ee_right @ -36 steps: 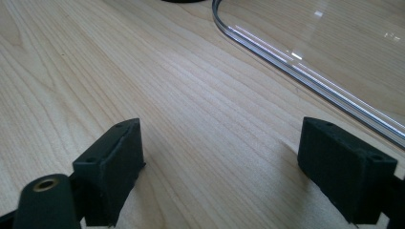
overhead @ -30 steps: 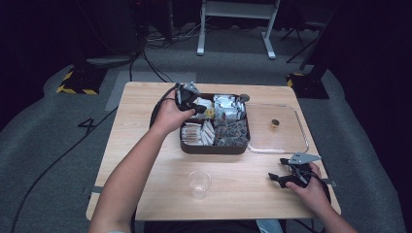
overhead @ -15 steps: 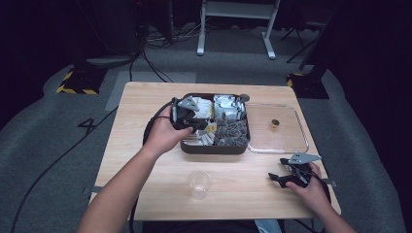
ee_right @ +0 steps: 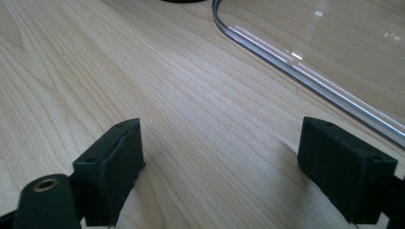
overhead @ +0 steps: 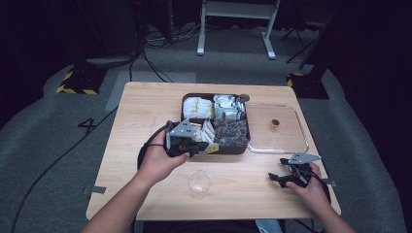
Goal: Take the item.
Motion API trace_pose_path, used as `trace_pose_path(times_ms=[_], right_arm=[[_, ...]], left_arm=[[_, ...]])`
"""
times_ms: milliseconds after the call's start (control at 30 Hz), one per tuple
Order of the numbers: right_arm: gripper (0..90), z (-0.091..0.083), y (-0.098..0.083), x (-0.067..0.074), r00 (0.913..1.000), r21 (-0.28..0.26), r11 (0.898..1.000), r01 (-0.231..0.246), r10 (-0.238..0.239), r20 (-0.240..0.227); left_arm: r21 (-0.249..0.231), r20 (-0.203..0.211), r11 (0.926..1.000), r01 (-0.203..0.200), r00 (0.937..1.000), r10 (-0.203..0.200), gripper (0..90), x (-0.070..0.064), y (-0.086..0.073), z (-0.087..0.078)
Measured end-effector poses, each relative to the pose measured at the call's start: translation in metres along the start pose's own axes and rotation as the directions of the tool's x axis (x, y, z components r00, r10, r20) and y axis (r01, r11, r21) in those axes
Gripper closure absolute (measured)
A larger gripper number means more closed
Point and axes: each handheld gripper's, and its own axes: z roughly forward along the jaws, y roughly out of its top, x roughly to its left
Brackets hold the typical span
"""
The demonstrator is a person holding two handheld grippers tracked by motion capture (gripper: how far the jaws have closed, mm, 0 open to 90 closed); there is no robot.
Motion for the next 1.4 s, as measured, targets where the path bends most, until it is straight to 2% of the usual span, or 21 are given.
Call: trace_pose_path(times_ms=[167,400,733,1033,1300,1400], right_arm=[[15.7,0.000,0.000,0.000,1.0000,0.000,1.000,0.000,0.000,0.000],[15.7,0.000,0.000,0.000,1.0000,0.000,1.000,0.000,0.000,0.000],[15.7,0.000,0.000,0.000,1.0000,0.000,1.000,0.000,0.000,0.000],[15.7,0.000,0.000,0.000,1.0000,0.000,1.000,0.000,0.000,0.000],[15.7,0.000,0.000,0.000,1.0000,0.000,1.000,0.000,0.000,0.000],[15.7,0.000,0.000,0.000,1.0000,0.000,1.000,-0.001,0.001,0.000]], left_arm=[[-0.004,-0.001,1.0000,-0.009,1.0000,0.009,90.0,-0.015,-0.013,-0.002],[0.000,0.002,1.0000,0.002,1.0000,-0.002,90.0,-0.025,-0.029,-0.003],[0.019,0.018,0.9997,0.017,0.9997,-0.017,90.0,-0.033,-0.044,-0.001],[0.023,0.023,0.9997,0.005,0.9997,-0.005,90.0,-0.045,-0.053,0.001],[0.032,0.022,0.9994,0.009,0.9997,-0.010,90.0,-0.045,-0.058,0.002],[0.033,0.038,0.9993,0.019,0.9991,-0.021,89.3,-0.045,-0.059,0.002]])
